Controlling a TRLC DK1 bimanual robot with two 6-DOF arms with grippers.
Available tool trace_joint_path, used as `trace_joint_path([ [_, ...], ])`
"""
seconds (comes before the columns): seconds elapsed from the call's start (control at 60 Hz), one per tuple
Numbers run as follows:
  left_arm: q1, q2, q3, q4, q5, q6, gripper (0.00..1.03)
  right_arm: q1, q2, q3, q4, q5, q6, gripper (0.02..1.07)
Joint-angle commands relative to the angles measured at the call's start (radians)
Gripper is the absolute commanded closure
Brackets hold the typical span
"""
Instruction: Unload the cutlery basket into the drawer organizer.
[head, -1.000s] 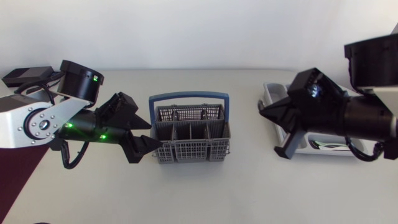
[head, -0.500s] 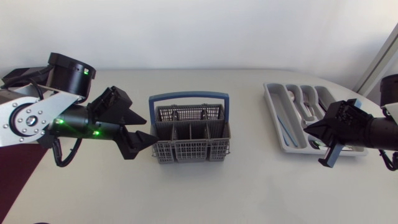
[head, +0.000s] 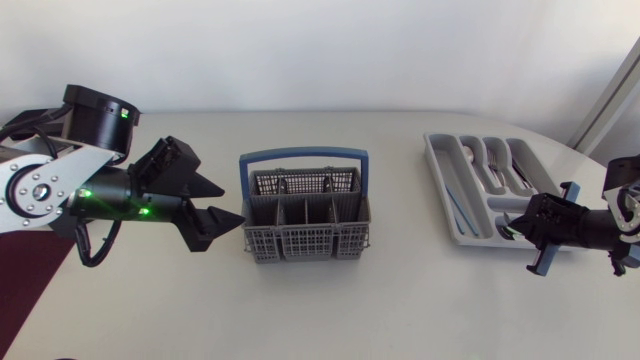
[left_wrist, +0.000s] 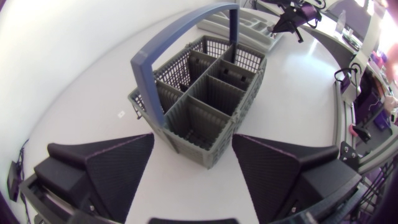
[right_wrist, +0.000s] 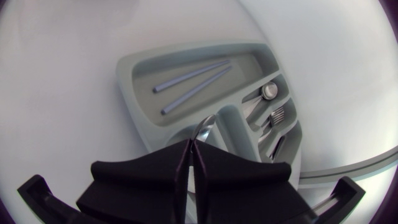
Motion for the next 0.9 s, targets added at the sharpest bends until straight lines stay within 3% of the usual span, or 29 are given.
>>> trace_joint_path([
  [0.0, 0.019, -0.015, -0.026, -0.002, -0.003, 0.025, 0.15, -0.030, 0.070, 0.035, 0.043, 0.021, -0.073, 1.01],
  [0.083, 0.028, -0.015, -0.032, -0.002, -0.002, 0.034, 0.15, -0.053, 0.119, 0.039, 0.107, 0.044, -0.104, 1.01],
  [0.333, 0.042, -0.029, -0.040, -0.003, 0.000, 0.039, 0.15, -0.087, 0.151, 0.055, 0.112, 0.054, -0.132, 0.97],
  [0.367, 0.042, -0.032, -0.042, -0.003, 0.000, 0.039, 0.15, -0.088, 0.143, 0.046, 0.121, 0.054, -0.132, 0.91],
  [0.433, 0.042, -0.036, -0.043, -0.003, 0.000, 0.039, 0.15, -0.088, 0.122, 0.032, 0.132, 0.052, -0.128, 0.68],
  [0.5, 0.050, -0.042, -0.048, -0.003, 0.000, 0.041, 0.15, -0.088, 0.074, 0.023, 0.117, 0.051, -0.099, 0.35],
  [0.583, 0.065, -0.042, -0.048, -0.005, 0.000, 0.044, 0.15, -0.080, -0.019, 0.012, 0.074, 0.051, -0.069, 0.22],
  [0.717, 0.084, -0.047, -0.048, -0.008, 0.001, 0.048, 0.15, -0.036, -0.183, 0.032, -0.054, 0.041, 0.031, 0.21],
  [0.783, 0.090, -0.047, -0.049, -0.008, 0.001, 0.050, 0.15, 0.028, -0.282, 0.055, -0.176, 0.027, 0.120, 0.21],
  [0.883, 0.103, -0.036, -0.048, -0.002, 0.003, 0.050, 0.15, 0.148, -0.386, 0.052, -0.250, 0.035, 0.253, 0.21],
])
